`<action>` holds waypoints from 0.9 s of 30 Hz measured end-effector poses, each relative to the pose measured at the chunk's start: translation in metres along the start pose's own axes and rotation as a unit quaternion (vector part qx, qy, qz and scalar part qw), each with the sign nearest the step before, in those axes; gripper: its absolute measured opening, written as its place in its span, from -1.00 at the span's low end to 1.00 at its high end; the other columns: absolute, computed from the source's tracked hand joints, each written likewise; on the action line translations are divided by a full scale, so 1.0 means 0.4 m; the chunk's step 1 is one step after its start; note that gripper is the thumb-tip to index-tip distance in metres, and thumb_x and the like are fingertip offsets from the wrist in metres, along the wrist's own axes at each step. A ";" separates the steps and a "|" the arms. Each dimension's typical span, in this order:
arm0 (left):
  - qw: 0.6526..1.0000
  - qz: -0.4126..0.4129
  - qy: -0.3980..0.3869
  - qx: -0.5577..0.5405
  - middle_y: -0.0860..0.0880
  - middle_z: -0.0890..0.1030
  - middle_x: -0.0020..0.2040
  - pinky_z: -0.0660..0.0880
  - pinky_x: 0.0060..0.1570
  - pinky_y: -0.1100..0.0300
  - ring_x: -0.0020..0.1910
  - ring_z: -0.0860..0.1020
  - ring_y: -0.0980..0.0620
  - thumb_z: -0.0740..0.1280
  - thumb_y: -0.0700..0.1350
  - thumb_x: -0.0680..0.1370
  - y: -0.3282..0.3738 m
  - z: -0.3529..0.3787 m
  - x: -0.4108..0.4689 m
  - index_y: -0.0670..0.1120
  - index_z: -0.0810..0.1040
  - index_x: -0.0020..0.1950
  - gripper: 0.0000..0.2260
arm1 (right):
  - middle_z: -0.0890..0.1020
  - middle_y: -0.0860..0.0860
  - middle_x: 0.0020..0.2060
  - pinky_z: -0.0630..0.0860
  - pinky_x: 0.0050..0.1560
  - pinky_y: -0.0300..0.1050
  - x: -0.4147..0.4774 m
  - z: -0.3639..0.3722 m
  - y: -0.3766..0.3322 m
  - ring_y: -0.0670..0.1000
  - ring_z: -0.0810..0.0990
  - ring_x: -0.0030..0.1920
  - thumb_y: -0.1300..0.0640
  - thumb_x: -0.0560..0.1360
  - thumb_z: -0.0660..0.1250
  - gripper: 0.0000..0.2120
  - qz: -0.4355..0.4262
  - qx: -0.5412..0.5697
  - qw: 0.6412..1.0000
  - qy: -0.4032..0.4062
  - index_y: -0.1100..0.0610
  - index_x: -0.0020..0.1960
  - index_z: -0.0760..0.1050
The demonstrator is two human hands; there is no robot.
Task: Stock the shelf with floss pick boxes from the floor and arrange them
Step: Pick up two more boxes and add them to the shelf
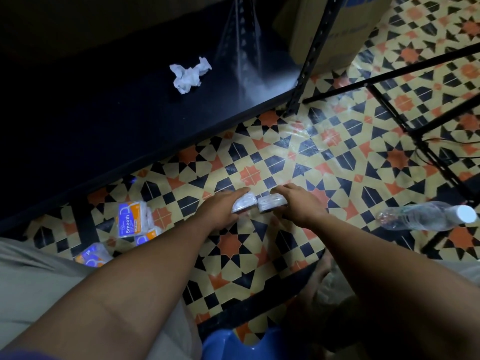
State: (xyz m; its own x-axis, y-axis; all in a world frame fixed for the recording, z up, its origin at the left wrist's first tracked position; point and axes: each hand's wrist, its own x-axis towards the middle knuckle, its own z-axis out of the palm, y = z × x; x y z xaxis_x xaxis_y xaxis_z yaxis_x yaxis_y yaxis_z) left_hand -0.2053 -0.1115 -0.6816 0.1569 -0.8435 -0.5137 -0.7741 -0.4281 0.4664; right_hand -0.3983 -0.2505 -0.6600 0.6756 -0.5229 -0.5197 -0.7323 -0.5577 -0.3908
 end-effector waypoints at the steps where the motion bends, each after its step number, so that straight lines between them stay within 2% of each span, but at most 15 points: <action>1: 1.000 -0.003 0.001 0.002 -0.04 0.50 0.34 0.50 0.13 -0.02 0.24 0.48 -0.09 0.38 0.06 0.53 -0.003 0.002 0.002 0.22 0.20 0.54 -0.38 | 0.49 -0.01 0.28 0.44 -0.07 -0.10 -0.001 0.000 -0.002 0.04 0.49 0.15 0.04 0.50 0.42 -0.55 0.004 0.015 1.000 0.002 -0.10 0.35 0.41; 5: 1.000 -0.010 0.000 -0.002 -0.07 0.52 0.32 0.50 0.12 0.01 0.21 0.50 -0.10 0.32 -0.04 0.57 -0.006 0.004 -0.002 0.22 0.21 0.54 -0.42 | 0.51 -0.01 0.19 0.40 -0.07 -0.13 -0.003 0.002 -0.005 -0.04 0.45 0.02 0.02 0.48 0.44 -0.63 0.021 0.090 0.996 0.012 -0.10 0.26 0.47; 9: 0.999 -0.007 0.024 -0.028 -0.03 0.49 0.39 0.46 0.19 0.05 0.29 0.48 -0.09 0.32 -0.08 0.55 -0.004 -0.020 -0.019 0.20 0.22 0.54 -0.41 | 0.52 -0.02 0.15 0.42 -0.04 -0.12 -0.018 -0.013 -0.011 0.03 0.51 0.10 0.04 0.46 0.46 -0.60 0.031 0.143 0.989 0.025 -0.05 0.26 0.47; 13: 0.994 -0.013 0.068 -0.081 -0.03 0.48 0.39 0.48 0.21 -0.01 0.30 0.48 -0.08 0.27 -0.06 0.47 0.012 -0.086 -0.041 0.23 0.23 0.52 -0.37 | 0.51 -0.09 0.07 0.41 -0.04 -0.09 -0.039 -0.062 -0.033 0.02 0.51 0.07 0.09 0.50 0.42 -0.62 0.040 0.206 0.976 0.059 -0.05 0.28 0.44; 17: 0.983 0.000 0.156 -0.094 -0.07 0.51 0.24 0.43 0.21 0.13 0.24 0.50 -0.09 0.30 -0.18 0.48 0.042 -0.196 -0.066 0.16 0.30 0.51 -0.38 | 0.55 -0.07 0.12 0.45 0.01 -0.08 -0.056 -0.137 -0.079 0.02 0.53 0.07 0.06 0.48 0.42 -0.64 0.019 0.230 0.963 0.137 -0.08 0.24 0.44; 20: 0.973 0.014 0.213 -0.082 -0.03 0.38 0.09 0.38 0.13 0.18 0.19 0.48 -0.12 0.31 -0.11 0.50 0.086 -0.319 -0.105 0.14 0.28 0.53 -0.39 | 0.55 -0.03 0.14 0.47 0.04 -0.07 -0.080 -0.236 -0.139 0.01 0.54 0.08 0.11 0.50 0.41 -0.62 -0.019 0.248 0.949 0.196 -0.04 0.28 0.45; 22: 0.966 0.027 0.249 -0.065 -0.04 0.39 0.16 0.39 0.19 0.14 0.22 0.46 -0.10 0.30 -0.09 0.52 0.122 -0.405 -0.145 0.18 0.24 0.54 -0.40 | 0.57 0.00 0.12 0.49 0.07 -0.05 -0.107 -0.317 -0.178 0.03 0.56 0.09 0.14 0.49 0.42 -0.61 -0.054 0.247 0.937 0.241 -0.06 0.27 0.45; 24: 0.954 0.052 0.290 -0.048 -0.06 0.40 0.27 0.34 0.24 0.20 0.27 0.42 -0.07 0.30 -0.18 0.55 0.158 -0.488 -0.190 0.16 0.24 0.55 -0.40 | 0.55 0.02 0.15 0.47 0.12 -0.07 -0.139 -0.401 -0.216 0.04 0.54 0.13 0.20 0.48 0.41 -0.58 -0.086 0.226 0.926 0.288 -0.03 0.29 0.45; 25: 0.948 0.065 0.311 -0.035 -0.06 0.40 0.27 0.32 0.27 0.21 0.27 0.41 -0.08 0.30 -0.20 0.55 0.176 -0.527 -0.215 0.15 0.24 0.55 -0.40 | 0.54 0.03 0.15 0.46 0.14 -0.07 -0.160 -0.444 -0.236 0.05 0.53 0.15 0.22 0.48 0.40 -0.58 -0.105 0.215 0.919 0.313 -0.01 0.30 0.45; 27: 0.933 0.086 0.350 -0.001 -0.06 0.43 0.19 0.35 0.32 0.07 0.22 0.42 -0.10 0.29 -0.19 0.54 0.215 -0.606 -0.271 0.16 0.24 0.55 -0.39 | 0.52 0.02 0.14 0.45 0.14 -0.09 -0.204 -0.526 -0.275 0.03 0.52 0.14 0.24 0.47 0.38 -0.58 -0.138 0.200 0.900 0.361 -0.01 0.29 0.46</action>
State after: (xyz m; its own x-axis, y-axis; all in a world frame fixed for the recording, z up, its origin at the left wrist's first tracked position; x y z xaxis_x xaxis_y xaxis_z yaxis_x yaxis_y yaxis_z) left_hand -0.1403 -0.1355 -0.4114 0.3918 -0.9053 0.1641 -0.8243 -0.2661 0.4997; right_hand -0.3550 -0.2823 -0.4148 0.6097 -0.7636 0.2126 -0.4029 -0.5295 -0.7465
